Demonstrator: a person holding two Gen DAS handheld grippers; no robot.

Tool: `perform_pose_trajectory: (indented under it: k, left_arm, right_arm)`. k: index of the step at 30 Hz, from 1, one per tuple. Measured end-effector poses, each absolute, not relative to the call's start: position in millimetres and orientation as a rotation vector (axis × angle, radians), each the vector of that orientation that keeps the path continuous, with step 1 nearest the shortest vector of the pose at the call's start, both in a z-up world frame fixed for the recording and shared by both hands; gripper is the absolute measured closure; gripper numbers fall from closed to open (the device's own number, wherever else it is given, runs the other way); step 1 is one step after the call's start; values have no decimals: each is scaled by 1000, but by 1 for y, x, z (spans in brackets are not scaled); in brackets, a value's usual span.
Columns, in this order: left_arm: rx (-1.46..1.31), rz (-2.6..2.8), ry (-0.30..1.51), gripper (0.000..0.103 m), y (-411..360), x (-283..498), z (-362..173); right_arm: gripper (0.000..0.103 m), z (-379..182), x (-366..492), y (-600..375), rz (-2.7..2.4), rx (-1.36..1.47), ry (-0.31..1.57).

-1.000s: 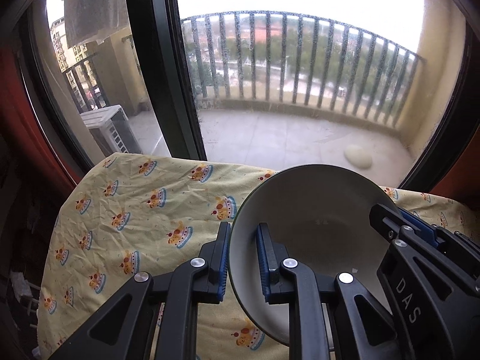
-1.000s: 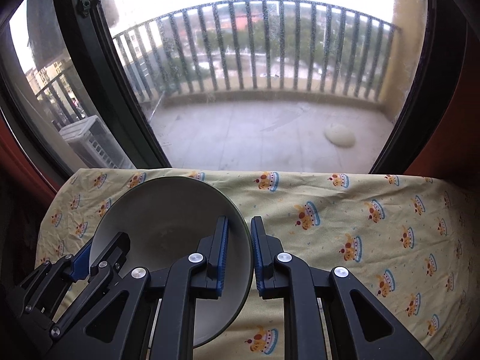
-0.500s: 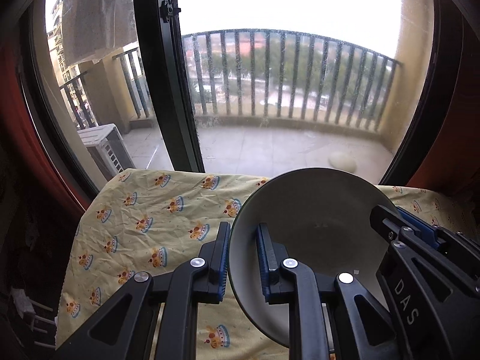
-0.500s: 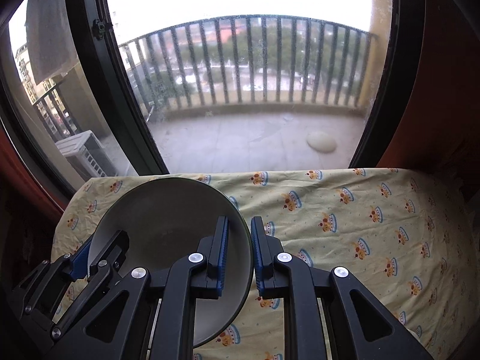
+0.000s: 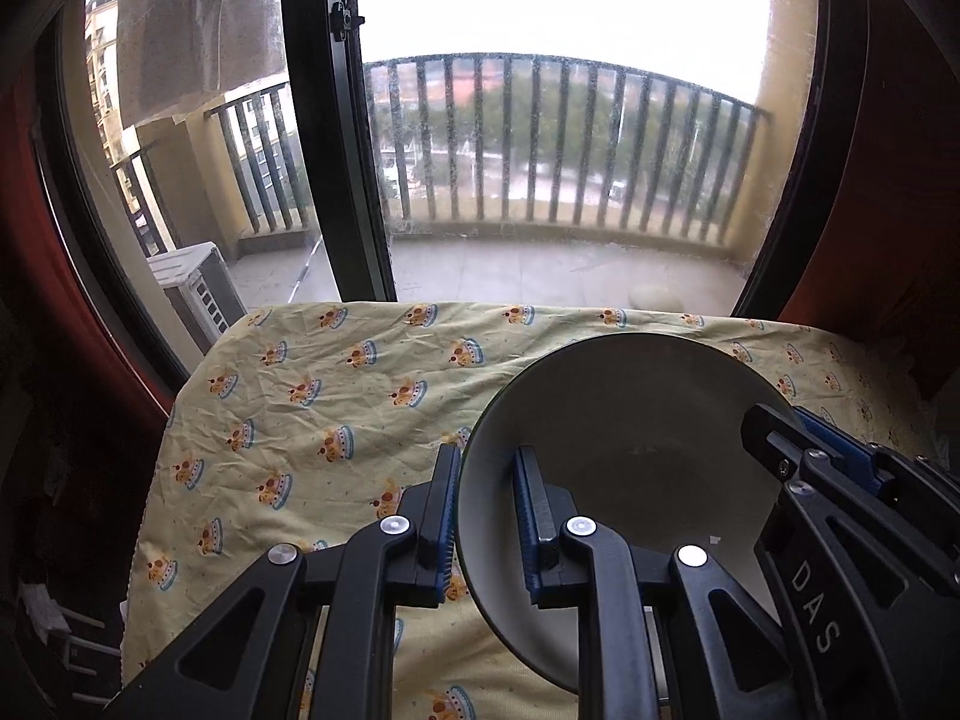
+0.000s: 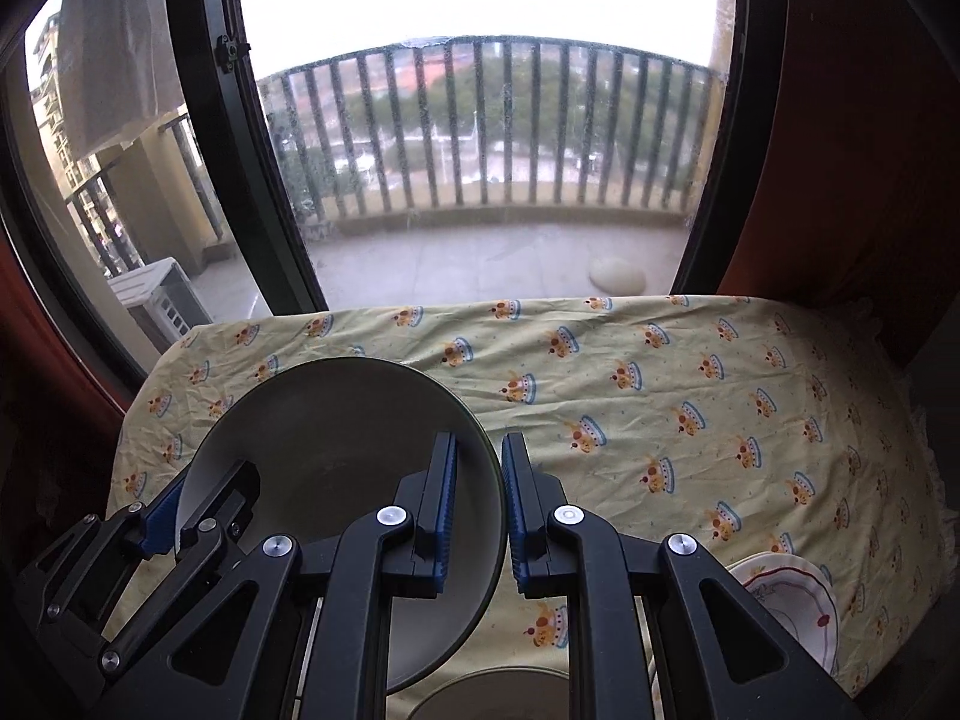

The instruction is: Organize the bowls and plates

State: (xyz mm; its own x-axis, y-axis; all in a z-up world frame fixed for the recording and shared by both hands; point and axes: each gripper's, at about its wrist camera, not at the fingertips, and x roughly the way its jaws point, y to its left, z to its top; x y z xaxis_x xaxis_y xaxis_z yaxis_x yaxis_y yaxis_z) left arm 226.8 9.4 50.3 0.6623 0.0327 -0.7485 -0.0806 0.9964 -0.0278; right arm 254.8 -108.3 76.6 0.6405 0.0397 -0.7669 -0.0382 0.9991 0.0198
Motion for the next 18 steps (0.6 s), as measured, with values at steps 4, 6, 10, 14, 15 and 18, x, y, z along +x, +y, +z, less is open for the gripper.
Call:
perform_pose_trajectory:
  k: [4,6,10,14,15,18]
  left_arm:
    - [-52,22,846,88,4,208,52]
    - [-46,-3,848,88,0,200,52]
    - [-36,-53,857,88,-9,186,48]
    - [-35,-91,878,88,-18,172,42]
    - [-35,-97,882,88,-20,169,41]
    - [-28,-109,894,88,-28,160,37]
  right_arm:
    - [84,78,230,-112,5,6,868]
    - [84,79,219,-115,-17,12,867]
    - [84,78,198,-124,-65,21,870]
    - [84,72,180,-133,-107,25,885]
    - [84,70,175,-135,-114,27,889]
    - [84,65,164,-141,-127,32,899]
